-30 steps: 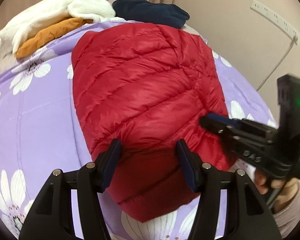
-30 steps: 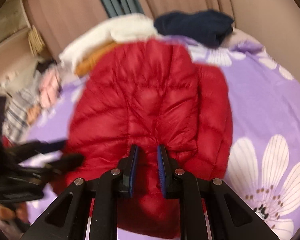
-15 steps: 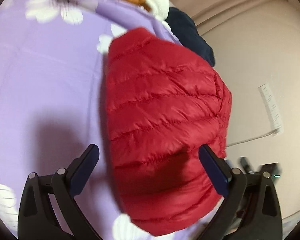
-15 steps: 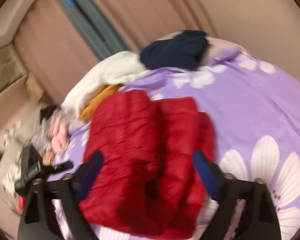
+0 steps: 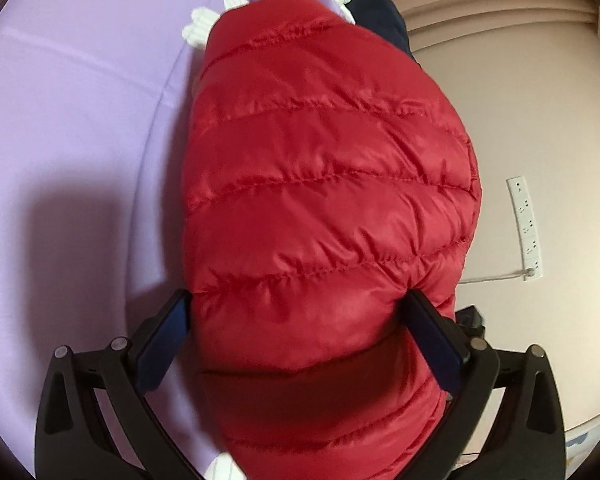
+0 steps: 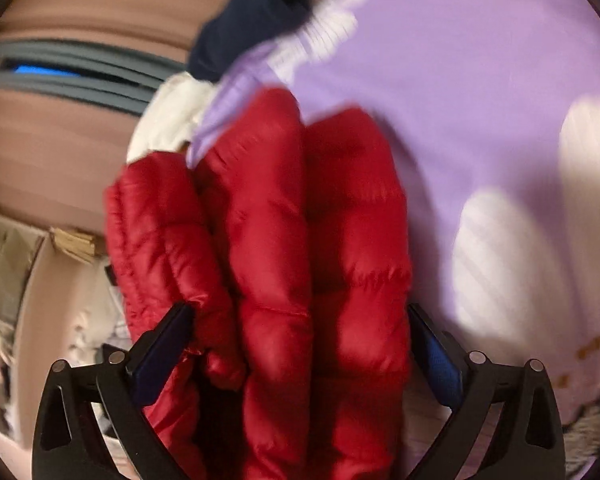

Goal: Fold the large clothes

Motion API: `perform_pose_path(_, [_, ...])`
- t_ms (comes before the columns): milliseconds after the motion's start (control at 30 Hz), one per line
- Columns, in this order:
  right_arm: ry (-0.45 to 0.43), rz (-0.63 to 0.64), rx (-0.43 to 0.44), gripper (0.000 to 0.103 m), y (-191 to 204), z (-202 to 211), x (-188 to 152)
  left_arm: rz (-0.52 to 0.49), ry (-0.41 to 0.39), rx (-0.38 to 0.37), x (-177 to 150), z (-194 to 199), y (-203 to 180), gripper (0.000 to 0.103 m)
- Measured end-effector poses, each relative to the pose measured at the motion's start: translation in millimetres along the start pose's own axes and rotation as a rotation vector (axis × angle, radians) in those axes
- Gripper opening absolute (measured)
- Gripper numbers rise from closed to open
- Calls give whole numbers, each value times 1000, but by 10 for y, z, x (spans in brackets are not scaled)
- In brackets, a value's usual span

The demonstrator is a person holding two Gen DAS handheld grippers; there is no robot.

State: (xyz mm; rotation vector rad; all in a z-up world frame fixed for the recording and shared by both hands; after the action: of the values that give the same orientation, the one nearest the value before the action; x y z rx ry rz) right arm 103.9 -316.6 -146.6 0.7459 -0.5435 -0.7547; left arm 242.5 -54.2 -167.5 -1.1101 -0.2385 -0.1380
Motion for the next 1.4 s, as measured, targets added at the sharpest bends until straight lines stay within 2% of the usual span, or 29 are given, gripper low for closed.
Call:
perform_pose_path(167, [32, 43, 30, 101, 170, -149, -18, -3, 7, -20, 4, -25, -15, 102])
perform_pose_path(200, [31, 62, 28, 99, 200, -168, -1, -11, 4, -22, 0, -32, -35, 99])
perform_pose_path(233, [26, 89, 30, 94, 250, -177, -15, -25, -2, -24, -11, -34, -71, 95])
perform_pose_path(267, [23, 120, 49, 84, 306, -188, -33, -41, -4, -23, -40, -50, -142, 94])
perform_pose_path(333, [8, 185, 74, 73, 416, -194, -90, -91, -20, -2, -61, -20, -244, 90])
perform_pose_path(433, [2, 259, 117, 63, 601, -212, -145, -154, -50, 18, -93, 39, -416, 89])
perform_pose_path(667, [25, 370, 198, 63, 1218, -534, -158, -206, -146, 67, 29, 451, -555, 89])
perform_pose_path(933, [74, 453, 269, 63, 1424, -630, -234, -205, -254, 134, 196, 966, -497, 90])
perform_pose_path(1067, [124, 455, 257, 64, 1394, -741, -313, -164, -273, 157, 217, 1072, -259, 90])
perform_pose_path(1233, [179, 443, 194, 66, 1306, -971, -378, -79, -262, 168, 169, 938, 127, 90])
perform_pose_path(1400, [201, 399, 157, 69, 1173, -968, -284, -48, -252, 176, 133, 916, 271, 93])
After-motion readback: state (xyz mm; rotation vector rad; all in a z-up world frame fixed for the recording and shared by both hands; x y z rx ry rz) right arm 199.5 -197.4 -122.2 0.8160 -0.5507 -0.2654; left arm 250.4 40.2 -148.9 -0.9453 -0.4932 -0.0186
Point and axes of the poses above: each gripper's, at about its wrist camera, not at the fingertips, and z roughly against the way its jaws point, y to its left, x to its top, the point moved 3 cm from there along -z, roughly the way its jaws point, and after that the axes turned 10 degrees about -x, right-handed, at the moved point
